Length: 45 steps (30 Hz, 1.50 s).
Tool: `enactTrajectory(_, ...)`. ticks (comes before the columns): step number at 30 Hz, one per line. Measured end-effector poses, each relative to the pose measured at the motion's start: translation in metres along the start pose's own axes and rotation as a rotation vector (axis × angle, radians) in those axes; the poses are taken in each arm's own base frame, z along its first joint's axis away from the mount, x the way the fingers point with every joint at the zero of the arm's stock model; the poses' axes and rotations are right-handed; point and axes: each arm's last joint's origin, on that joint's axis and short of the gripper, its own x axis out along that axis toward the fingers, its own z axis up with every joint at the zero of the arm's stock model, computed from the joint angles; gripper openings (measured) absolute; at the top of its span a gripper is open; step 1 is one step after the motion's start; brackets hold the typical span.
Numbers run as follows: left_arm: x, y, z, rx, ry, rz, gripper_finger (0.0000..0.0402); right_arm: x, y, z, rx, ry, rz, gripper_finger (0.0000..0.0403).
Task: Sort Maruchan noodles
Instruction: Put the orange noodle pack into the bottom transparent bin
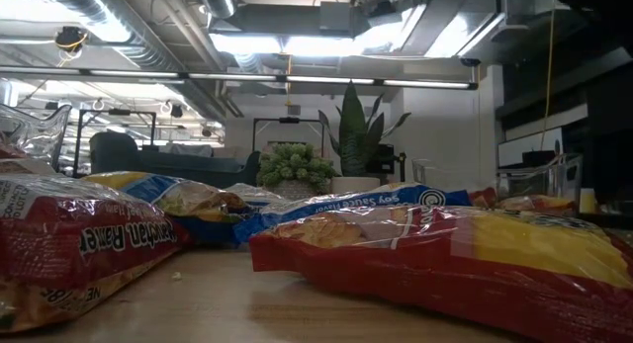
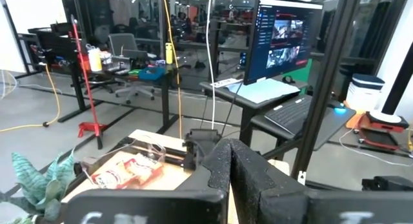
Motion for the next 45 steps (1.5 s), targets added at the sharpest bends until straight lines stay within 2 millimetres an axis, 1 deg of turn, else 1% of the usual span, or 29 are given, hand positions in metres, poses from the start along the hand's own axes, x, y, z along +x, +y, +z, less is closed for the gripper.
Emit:
enactTrajectory(5,0.0,0.001,-0.002,0.0,0.008,0.005,0.0,0.003,0.004,-0.016,-0.009,-0.013,0.025,0.0143)
enactTrajectory(10,0.001,0.0,-0.003,0.01,0.009,0.017,0.0,0.006,0.016,-0.031,-0.071,-0.018,0.049,0.0143)
enactTrajectory(15,0.001,0.001,-0.005,0.022,0.015,0.031,0.0,0.007,0.021,-0.035,-0.109,-0.012,0.06,0.0143)
enactTrajectory(19,0.002,0.002,-0.007,0.027,0.019,0.036,0.0,0.007,0.019,-0.039,-0.111,-0.002,0.055,0.0143)
enactTrajectory(24,0.003,0.0,-0.013,0.03,0.023,0.049,0.0,0.006,0.017,-0.042,-0.11,0.027,0.045,0.0146)
enactTrajectory(27,0.004,-0.002,-0.018,0.039,0.027,0.056,0.0,0.006,0.021,-0.045,-0.102,0.057,0.081,0.0169)
enactTrajectory(32,0.005,-0.003,-0.021,0.014,0.028,0.06,0.0,0.006,0.023,-0.046,-0.098,0.064,0.098,0.0233)
enactTrajectory(36,0.005,-0.003,-0.021,-0.003,0.028,0.06,0.0,0.005,0.03,-0.045,-0.087,0.089,0.161,0.0274)
enactTrajectory(40,0.005,-0.003,-0.021,-0.004,0.028,0.059,0.0,0.005,0.034,-0.034,-0.096,0.132,0.178,0.0292)
enactTrajectory(43,0.005,-0.003,-0.021,-0.004,0.028,0.059,0.0,0.007,0.042,-0.023,-0.109,0.181,0.158,0.0295)
enactTrajectory(45,0.005,-0.003,-0.021,-0.002,0.028,0.059,0.0,0.008,0.046,-0.017,-0.123,0.246,0.122,0.0296)
